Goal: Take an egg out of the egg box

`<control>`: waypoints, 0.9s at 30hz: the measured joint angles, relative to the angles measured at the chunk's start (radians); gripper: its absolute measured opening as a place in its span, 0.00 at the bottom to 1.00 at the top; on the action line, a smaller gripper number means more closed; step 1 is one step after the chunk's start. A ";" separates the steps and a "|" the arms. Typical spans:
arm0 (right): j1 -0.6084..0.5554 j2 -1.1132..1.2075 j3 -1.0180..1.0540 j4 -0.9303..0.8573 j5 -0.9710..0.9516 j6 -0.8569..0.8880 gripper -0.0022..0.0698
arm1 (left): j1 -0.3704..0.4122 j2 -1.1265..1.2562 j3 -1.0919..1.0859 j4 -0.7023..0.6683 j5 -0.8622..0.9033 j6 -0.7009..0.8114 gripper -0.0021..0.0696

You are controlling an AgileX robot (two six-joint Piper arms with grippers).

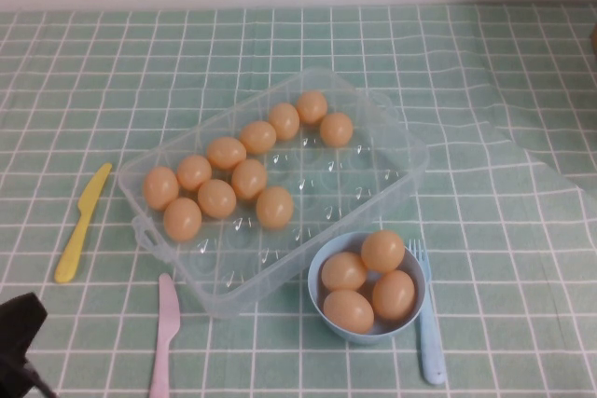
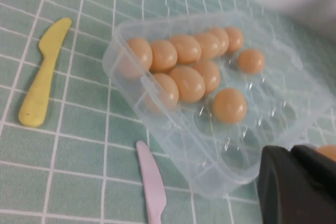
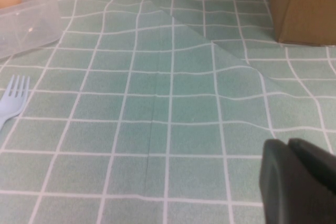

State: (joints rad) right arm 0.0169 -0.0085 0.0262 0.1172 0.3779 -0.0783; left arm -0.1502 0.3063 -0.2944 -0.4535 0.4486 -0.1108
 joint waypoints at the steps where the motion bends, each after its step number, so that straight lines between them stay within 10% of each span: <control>1: 0.000 0.000 0.000 0.000 0.000 0.000 0.01 | 0.000 0.043 -0.035 0.004 0.034 0.027 0.02; 19: 0.000 0.000 0.000 0.000 0.000 0.000 0.01 | -0.007 0.887 -0.658 0.139 0.481 0.385 0.02; 27: 0.000 0.000 0.000 0.000 0.000 0.000 0.01 | -0.142 1.209 -0.941 0.242 0.645 0.414 0.02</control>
State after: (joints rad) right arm 0.0169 -0.0085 0.0262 0.1172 0.3779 -0.0783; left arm -0.2921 1.5156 -1.2358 -0.2117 1.0934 0.3030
